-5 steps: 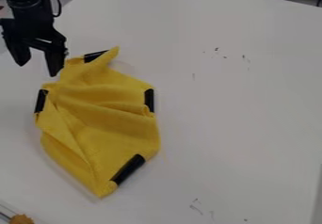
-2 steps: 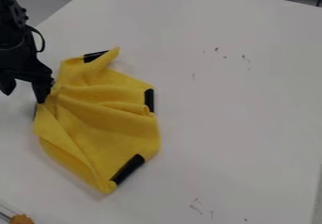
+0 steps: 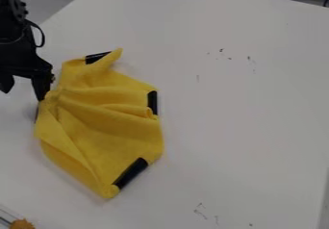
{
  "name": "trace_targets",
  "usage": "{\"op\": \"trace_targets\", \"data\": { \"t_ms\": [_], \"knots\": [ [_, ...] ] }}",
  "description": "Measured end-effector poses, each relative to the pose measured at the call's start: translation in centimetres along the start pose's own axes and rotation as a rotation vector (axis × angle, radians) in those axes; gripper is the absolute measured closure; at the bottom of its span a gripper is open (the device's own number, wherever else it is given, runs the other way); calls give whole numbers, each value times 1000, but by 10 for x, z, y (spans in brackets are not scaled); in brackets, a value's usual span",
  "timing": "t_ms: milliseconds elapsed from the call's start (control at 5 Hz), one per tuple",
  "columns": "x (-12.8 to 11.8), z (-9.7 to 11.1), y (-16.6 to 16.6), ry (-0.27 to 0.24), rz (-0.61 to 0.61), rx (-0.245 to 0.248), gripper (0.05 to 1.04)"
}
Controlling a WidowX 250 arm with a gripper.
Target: Unfold the cloth from top right to bottom left
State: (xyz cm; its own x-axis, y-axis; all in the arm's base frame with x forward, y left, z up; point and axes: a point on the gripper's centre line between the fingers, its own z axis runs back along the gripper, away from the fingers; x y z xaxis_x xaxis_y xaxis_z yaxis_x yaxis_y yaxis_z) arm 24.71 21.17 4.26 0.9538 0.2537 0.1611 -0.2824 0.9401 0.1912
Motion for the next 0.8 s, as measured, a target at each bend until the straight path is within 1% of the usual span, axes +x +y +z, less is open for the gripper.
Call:
{"op": "trace_targets", "data": {
  "t_ms": [200, 400, 600, 800],
  "knots": [
    [5, 43, 10, -80, 39, 56, 83],
    [-15, 39, 18, -55, 87, 48, 83],
    [-27, 22, 14, -46, 103, -8, 83],
    [-36, 3, 7, -20, 115, -59, 83]
  ]
}}
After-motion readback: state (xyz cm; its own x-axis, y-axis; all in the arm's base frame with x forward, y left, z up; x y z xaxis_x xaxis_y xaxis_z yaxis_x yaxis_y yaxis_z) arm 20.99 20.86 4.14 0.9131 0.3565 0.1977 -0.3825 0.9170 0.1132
